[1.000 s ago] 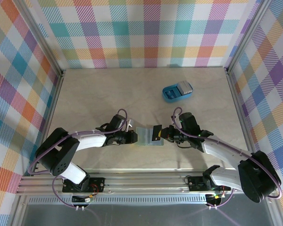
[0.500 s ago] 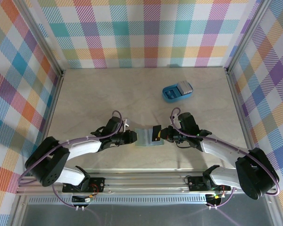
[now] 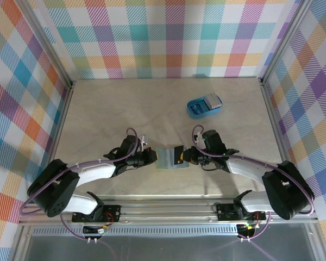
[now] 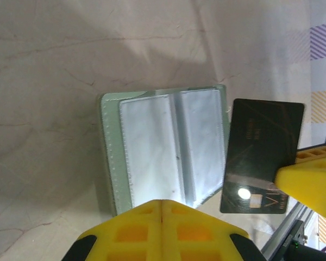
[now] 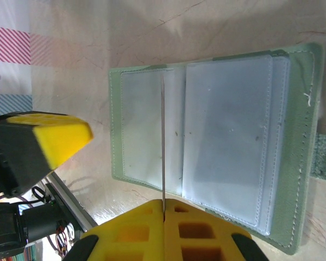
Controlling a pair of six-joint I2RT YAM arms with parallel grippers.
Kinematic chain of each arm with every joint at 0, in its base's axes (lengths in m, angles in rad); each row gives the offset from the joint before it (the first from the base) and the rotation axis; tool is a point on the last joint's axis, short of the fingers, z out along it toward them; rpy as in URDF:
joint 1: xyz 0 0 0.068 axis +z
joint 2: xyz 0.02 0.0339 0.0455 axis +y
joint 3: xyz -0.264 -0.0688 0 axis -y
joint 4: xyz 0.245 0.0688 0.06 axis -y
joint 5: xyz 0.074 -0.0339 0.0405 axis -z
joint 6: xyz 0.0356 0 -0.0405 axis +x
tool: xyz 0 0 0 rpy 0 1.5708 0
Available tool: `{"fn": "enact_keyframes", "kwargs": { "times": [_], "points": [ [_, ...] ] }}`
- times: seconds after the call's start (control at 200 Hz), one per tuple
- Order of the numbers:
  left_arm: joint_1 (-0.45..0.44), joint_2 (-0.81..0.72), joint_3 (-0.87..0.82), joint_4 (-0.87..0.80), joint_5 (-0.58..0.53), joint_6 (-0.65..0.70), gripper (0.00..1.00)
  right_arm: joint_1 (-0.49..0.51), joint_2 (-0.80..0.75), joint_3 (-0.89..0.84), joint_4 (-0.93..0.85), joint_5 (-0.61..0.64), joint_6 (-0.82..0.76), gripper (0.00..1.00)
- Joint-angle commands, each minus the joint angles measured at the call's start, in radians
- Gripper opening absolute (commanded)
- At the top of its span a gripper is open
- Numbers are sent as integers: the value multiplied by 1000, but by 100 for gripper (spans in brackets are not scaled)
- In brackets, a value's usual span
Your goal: Put the credit cards into the card holder
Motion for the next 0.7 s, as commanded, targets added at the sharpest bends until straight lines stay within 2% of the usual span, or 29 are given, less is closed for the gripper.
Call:
{"fn": "enact_keyframes", "kwargs": {
  "times": [0.0,0.21,0.435,0.695],
  "points": [
    [-4,58,-10,100,29,-13,2,5,17,23,43,-34,-43,0],
    [-4,144,3,113,7,15,0,5,21,29,21,-18,-81,0],
    [-3,144,-1,85,-30,30,0,5,81,57,9,-36,-75,0],
    [-3,134,-11,67,-68,56,0,5,143,58,80,-78,-45,0]
  ]
}}
